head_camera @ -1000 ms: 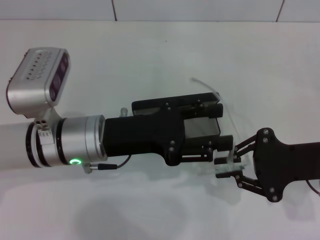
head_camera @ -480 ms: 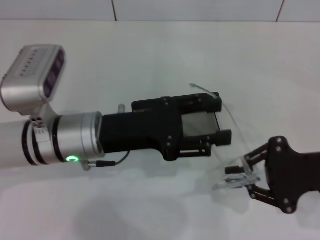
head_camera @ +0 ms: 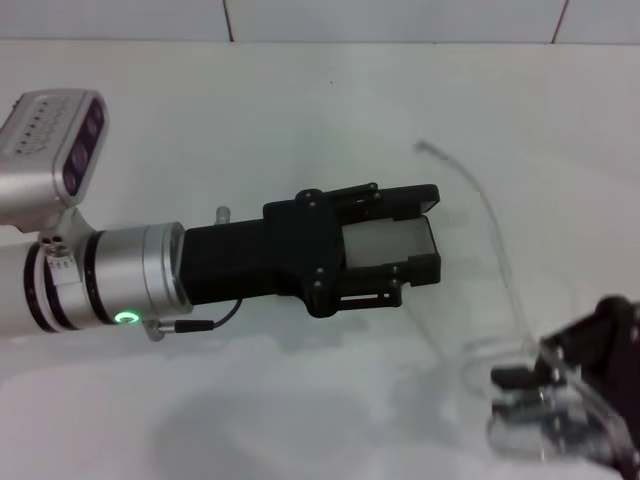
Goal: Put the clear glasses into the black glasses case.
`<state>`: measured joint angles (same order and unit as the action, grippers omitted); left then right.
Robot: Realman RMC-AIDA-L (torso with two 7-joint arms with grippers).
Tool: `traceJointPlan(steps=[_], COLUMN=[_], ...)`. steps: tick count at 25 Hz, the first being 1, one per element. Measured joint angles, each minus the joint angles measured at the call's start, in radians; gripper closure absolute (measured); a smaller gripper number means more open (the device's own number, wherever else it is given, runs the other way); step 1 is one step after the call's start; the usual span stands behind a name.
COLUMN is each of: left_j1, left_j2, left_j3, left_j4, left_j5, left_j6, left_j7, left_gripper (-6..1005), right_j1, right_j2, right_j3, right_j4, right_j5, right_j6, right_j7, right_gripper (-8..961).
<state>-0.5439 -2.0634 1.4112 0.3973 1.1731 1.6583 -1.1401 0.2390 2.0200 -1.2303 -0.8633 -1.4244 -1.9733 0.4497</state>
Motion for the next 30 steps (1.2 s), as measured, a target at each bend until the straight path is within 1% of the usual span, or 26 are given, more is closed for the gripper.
traceJointPlan(steps=[2, 4, 7, 11, 14, 21, 30], left_j1=[-0.004, -0.005, -0.008, -0.008, -0.008, -0.001, 0.004], left_j2=[-0.004, -0.008, -0.014, -0.022, -0.024, -0.026, -0.026], left_j3=[0.0, 0.0, 0.0, -0.009, -0.013, -0.012, -0.008], left_j4=[-0.001, 0.0, 0.0, 0.001, 0.001, 0.003, 0.003], left_j5=[0.001, 0.0, -0.005, -0.01, -0.014, -0.025, -0.026], left_j6=[-0.003, -0.004, -0.005, -0.005, 0.002, 0.042, 0.047], left_j7=[0.004, 0.009, 0.026, 0.049, 0.052, 0.088, 0.103], left_gripper=[276, 276, 276, 276, 276, 277, 277], right_j1=[0.025, 0.067, 0.127, 0.185, 0.197, 0.198, 0.199], right_j2=[0.001, 0.004, 0.006, 0.007, 0.007, 0.008, 0.008], right_j3=[-0.042, -0.108, -0.209, -0.299, -0.321, -0.328, -0.329], right_j4=[0.035, 0.088, 0.18, 0.292, 0.333, 0.407, 0.419], right_j5=[0.003, 0.006, 0.044, 0.111, 0.141, 0.268, 0.313], right_j6=[-0.035, -0.05, -0.048, -0.031, 0.007, 0.075, 0.15], right_j7=[-0.009, -0.01, -0.011, -0.015, -0.013, 0.028, 0.113], right_gripper=[835, 836, 836, 836, 836, 836, 837])
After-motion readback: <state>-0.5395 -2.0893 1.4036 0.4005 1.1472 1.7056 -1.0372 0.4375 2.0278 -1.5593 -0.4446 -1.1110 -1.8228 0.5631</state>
